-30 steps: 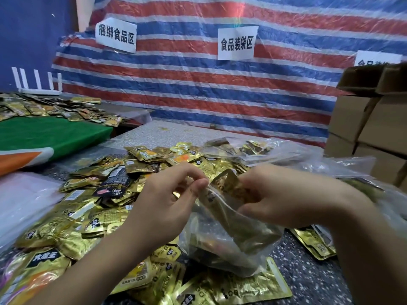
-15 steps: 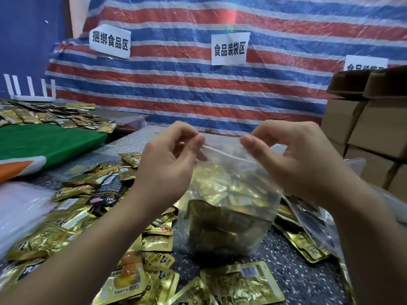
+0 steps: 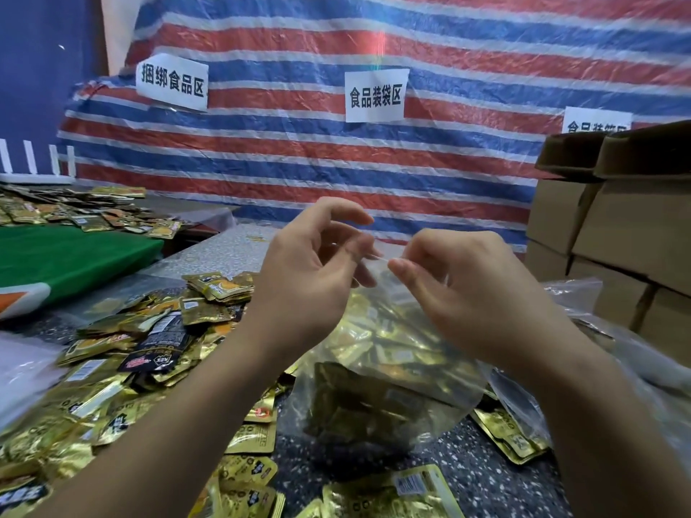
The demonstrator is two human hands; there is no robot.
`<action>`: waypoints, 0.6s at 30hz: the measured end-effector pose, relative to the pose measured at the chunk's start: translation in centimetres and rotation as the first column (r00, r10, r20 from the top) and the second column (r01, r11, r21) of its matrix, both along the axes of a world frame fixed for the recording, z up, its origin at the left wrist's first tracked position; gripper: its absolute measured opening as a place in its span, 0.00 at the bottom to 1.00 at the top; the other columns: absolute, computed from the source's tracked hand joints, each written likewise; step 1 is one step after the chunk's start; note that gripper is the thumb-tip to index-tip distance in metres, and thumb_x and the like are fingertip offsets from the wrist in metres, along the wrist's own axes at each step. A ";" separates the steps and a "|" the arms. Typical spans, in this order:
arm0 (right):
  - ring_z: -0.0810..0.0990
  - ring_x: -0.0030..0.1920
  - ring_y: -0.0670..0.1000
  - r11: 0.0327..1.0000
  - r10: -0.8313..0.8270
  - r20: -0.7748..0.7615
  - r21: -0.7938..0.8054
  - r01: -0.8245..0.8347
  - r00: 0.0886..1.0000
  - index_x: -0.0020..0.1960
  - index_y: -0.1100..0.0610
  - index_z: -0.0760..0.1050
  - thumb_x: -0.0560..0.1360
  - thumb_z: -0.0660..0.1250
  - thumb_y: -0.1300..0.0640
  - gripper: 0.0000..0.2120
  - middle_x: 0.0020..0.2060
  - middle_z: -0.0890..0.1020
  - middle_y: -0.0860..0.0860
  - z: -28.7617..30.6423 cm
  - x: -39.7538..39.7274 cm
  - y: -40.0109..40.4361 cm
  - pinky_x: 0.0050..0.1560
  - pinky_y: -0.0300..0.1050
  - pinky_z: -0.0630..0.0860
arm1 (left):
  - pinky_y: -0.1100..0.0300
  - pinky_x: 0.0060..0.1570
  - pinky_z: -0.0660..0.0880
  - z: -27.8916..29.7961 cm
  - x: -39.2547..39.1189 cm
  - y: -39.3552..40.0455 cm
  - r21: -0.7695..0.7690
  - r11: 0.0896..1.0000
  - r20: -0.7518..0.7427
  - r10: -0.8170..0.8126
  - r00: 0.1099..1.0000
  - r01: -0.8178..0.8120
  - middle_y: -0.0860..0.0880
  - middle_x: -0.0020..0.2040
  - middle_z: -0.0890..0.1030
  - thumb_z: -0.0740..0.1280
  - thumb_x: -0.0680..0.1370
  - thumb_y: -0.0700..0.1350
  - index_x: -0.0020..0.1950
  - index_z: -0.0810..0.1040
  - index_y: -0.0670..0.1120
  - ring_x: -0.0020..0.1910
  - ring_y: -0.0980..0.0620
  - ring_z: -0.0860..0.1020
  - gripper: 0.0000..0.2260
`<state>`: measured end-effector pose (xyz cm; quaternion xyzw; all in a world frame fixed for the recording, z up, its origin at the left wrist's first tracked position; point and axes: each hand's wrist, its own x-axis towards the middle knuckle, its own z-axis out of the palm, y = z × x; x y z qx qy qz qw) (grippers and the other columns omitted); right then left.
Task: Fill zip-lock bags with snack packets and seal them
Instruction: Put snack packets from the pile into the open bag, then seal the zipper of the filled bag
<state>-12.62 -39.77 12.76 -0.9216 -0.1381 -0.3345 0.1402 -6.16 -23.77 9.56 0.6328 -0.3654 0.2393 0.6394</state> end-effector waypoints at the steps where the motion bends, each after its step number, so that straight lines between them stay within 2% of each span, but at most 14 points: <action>1: 0.76 0.34 0.46 0.999 0.029 0.013 0.025 -0.029 1.000 0.44 0.51 0.78 0.76 0.61 0.44 0.13 0.32 0.78 0.45 0.0 0.0 -0.1 0.37 0.54 0.76 | 0.64 0.36 0.78 0.1 0.0 0.0 -0.009 1.000 -0.014 -0.019 1.000 0.019 0.49 0.40 0.84 0.68 0.79 0.40 0.51 0.76 0.53 0.35 0.51 0.84 0.07; 3: 0.76 0.32 0.48 0.996 0.064 0.061 0.065 -0.068 0.996 0.42 0.53 0.78 0.78 0.65 0.48 0.11 0.31 0.78 0.46 0.0 0.2 -0.2 0.35 0.57 0.75 | 0.63 0.36 0.79 0.2 -0.1 0.1 -0.022 0.998 -0.075 -0.066 0.995 0.064 0.49 0.40 0.85 0.68 0.79 0.45 0.52 0.76 0.51 0.36 0.51 0.84 0.04; 6: 0.76 0.32 0.52 0.993 0.070 0.134 0.087 -0.082 0.988 0.41 0.55 0.78 0.79 0.67 0.52 0.10 0.29 0.78 0.48 0.0 0.3 -0.4 0.34 0.58 0.74 | 0.61 0.37 0.80 0.2 0.2 0.4 0.022 0.996 -0.154 -0.086 0.984 0.091 0.49 0.40 0.85 0.65 0.76 0.54 0.48 0.79 0.47 0.37 0.51 0.84 0.11; 9: 0.76 0.31 0.52 0.989 0.091 0.143 0.101 -0.106 0.986 0.41 0.56 0.79 0.79 0.65 0.52 0.11 0.30 0.78 0.49 0.2 0.3 -0.3 0.34 0.57 0.75 | 0.59 0.38 0.79 0.1 0.4 0.7 0.022 0.995 -0.143 -0.092 0.985 0.096 0.49 0.40 0.85 0.64 0.75 0.54 0.43 0.82 0.46 0.37 0.52 0.84 0.13; 12: 0.75 0.32 0.49 0.989 0.097 0.075 0.109 -0.104 0.992 0.41 0.53 0.78 0.79 0.63 0.50 0.11 0.30 0.78 0.46 0.9 0.4 0.0 0.34 0.55 0.75 | 0.59 0.37 0.79 0.3 0.7 0.8 -0.011 0.993 -0.157 -0.120 0.980 0.119 0.48 0.40 0.85 0.62 0.77 0.53 0.43 0.82 0.45 0.36 0.52 0.84 0.14; 16: 0.74 0.34 0.44 0.995 0.062 -0.110 0.081 -0.053 0.992 0.41 0.50 0.76 0.81 0.63 0.51 0.11 0.33 0.78 0.46 2.4 1.1 0.6 0.33 0.44 0.69 | 0.60 0.37 0.79 0.5 0.7 0.7 -0.024 0.991 -0.151 -0.130 0.980 0.128 0.49 0.40 0.85 0.60 0.77 0.54 0.43 0.81 0.46 0.36 0.51 0.83 0.15; 18: 0.74 0.34 0.42 0.992 0.085 -0.133 0.100 -0.072 0.987 0.41 0.49 0.76 0.81 0.63 0.50 0.11 0.33 0.79 0.45 2.9 1.4 1.4 0.33 0.40 0.67 | 0.61 0.36 0.79 0.5 0.6 0.7 -0.030 0.994 -0.136 -0.108 0.985 0.104 0.49 0.39 0.84 0.60 0.78 0.53 0.44 0.81 0.46 0.36 0.52 0.83 0.15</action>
